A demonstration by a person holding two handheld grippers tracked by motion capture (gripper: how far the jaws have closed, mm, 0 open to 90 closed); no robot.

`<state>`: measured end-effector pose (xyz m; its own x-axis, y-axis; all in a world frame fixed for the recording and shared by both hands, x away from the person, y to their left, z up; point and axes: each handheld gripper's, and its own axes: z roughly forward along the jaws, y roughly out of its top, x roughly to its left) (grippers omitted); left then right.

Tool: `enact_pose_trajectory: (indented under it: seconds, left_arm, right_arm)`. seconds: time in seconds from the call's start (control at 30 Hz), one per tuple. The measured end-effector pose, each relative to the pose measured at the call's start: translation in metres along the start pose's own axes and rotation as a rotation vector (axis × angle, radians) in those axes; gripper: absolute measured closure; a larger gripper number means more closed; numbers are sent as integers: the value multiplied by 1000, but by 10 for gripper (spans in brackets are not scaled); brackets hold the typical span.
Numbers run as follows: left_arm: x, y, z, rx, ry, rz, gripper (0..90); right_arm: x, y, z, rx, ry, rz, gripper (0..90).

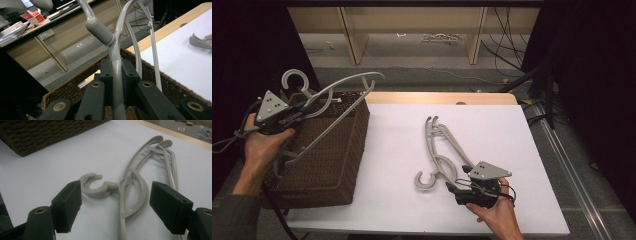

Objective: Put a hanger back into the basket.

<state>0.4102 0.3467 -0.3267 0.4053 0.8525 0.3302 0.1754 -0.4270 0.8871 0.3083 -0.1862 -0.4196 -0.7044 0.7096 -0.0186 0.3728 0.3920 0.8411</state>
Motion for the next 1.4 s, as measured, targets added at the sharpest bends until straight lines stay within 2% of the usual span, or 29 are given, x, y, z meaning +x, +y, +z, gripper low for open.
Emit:
enact_pose_trajectory:
  seconds: [0.37,0.43,0.73,0.8,0.97,1.4]
  left_arm:
    - [16,-23,-5,37,51,-23,815]
    - [18,-27,-5,45,61,-17,816]
    - [22,-45,-4,90,88,-17,815]
    - [22,-50,-5,99,92,-29,815]
    - [24,-59,-5,124,95,-52,814]
    - [22,-76,0,210,80,-60,812]
  right_arm:
    - [0,0,0,-4,-1,0,251]
    - [0,0,0,-3,0,5,248]
    - [0,0,1,-6,-3,2,249]
    - [0,0,1,-1,0,5,249]
    - [0,0,2,-1,-1,1,249]
    - [0,-1,3,5,-3,6,251]
